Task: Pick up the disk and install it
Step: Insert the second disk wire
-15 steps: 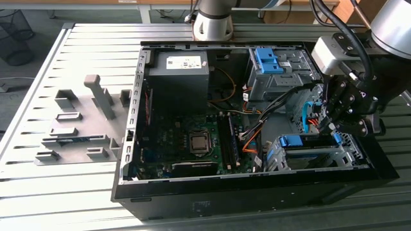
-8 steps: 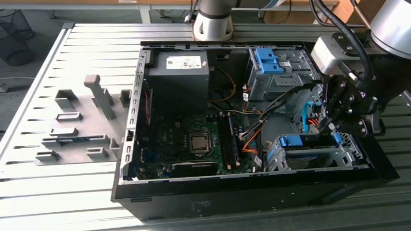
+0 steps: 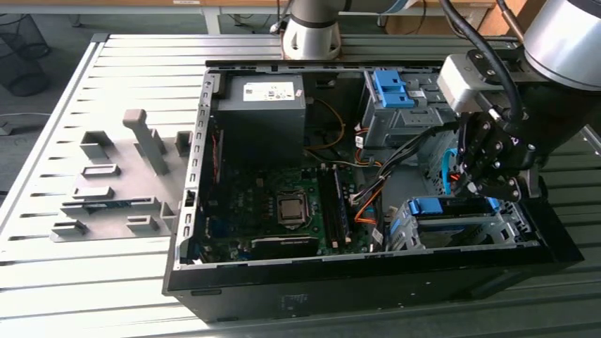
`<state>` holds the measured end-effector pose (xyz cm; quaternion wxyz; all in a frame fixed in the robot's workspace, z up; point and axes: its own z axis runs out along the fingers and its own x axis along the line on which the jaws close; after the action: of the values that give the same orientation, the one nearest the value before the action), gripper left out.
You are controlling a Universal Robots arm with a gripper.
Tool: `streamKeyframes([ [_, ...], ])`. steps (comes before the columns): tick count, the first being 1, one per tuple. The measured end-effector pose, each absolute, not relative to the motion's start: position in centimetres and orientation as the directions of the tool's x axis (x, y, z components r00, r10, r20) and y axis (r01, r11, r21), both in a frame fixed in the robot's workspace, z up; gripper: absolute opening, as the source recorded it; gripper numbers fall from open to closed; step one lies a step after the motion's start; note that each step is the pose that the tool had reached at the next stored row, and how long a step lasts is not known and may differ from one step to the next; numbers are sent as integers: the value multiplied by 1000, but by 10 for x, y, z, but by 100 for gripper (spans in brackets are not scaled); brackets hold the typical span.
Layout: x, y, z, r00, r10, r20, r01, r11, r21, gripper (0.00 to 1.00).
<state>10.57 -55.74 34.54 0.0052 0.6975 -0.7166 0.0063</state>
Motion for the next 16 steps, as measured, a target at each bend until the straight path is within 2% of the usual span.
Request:
streamKeyframes([
  [16, 101, -540, 377, -29, -999, 16, -1000, 29, -2, 11],
])
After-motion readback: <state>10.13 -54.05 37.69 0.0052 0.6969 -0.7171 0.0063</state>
